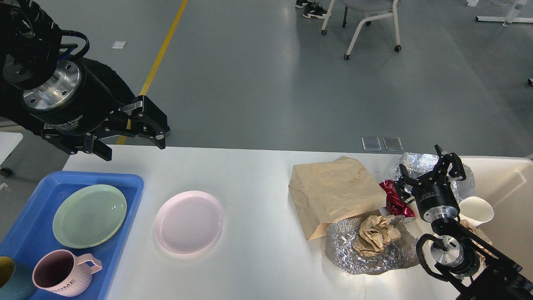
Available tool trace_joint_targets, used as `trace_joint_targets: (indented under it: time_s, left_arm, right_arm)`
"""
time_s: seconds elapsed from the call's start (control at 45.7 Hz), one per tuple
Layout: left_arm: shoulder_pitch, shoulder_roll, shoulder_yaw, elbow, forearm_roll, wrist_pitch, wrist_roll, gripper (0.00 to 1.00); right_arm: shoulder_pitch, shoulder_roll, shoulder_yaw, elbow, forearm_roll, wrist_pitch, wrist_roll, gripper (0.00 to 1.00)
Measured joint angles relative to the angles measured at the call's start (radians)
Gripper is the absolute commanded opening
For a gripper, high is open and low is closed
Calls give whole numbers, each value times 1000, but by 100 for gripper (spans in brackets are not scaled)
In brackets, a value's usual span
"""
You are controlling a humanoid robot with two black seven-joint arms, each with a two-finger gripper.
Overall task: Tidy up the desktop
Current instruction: 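Move the left gripper down to the pink saucer's edge, then pinch the pink saucer's rim with the left gripper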
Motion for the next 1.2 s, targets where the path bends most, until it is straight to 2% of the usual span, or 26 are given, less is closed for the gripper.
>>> trace_joint_targets:
  time_s: [0.131,0.197,0.394,0.547,0.613,0.766,0.985,1.204]
  left_arm:
    - [65,9,4,3,-98,30,2,95]
    - [138,6,7,5,-201,82,6,95]
    - [402,-27,-32,17,-444,349,11,95]
    - [563,-34,-111,27,-481,568,11,95]
    - [637,-32,-154,33,-480,627,10,95]
    - [807,-9,-214,119,-460,656,11,95]
    - [886,68,-244,171,-422,666,12,94]
    - [1035,94,-311,219,-416,704,8,94]
  right_arm:
    - [0,0,0,0,0,0,0,100]
    - [0,0,0,0,0,0,0,100]
    - [0,0,0,0,0,0,0,100]
    - [0,0,0,0,-1,0,0,100]
    - [0,0,0,1,-1,0,0,100]
    - [0,0,0,1,0,0,0,100]
    - [0,0,0,0,0,0,0,100]
    - [0,0,0,0,0,0,0,100]
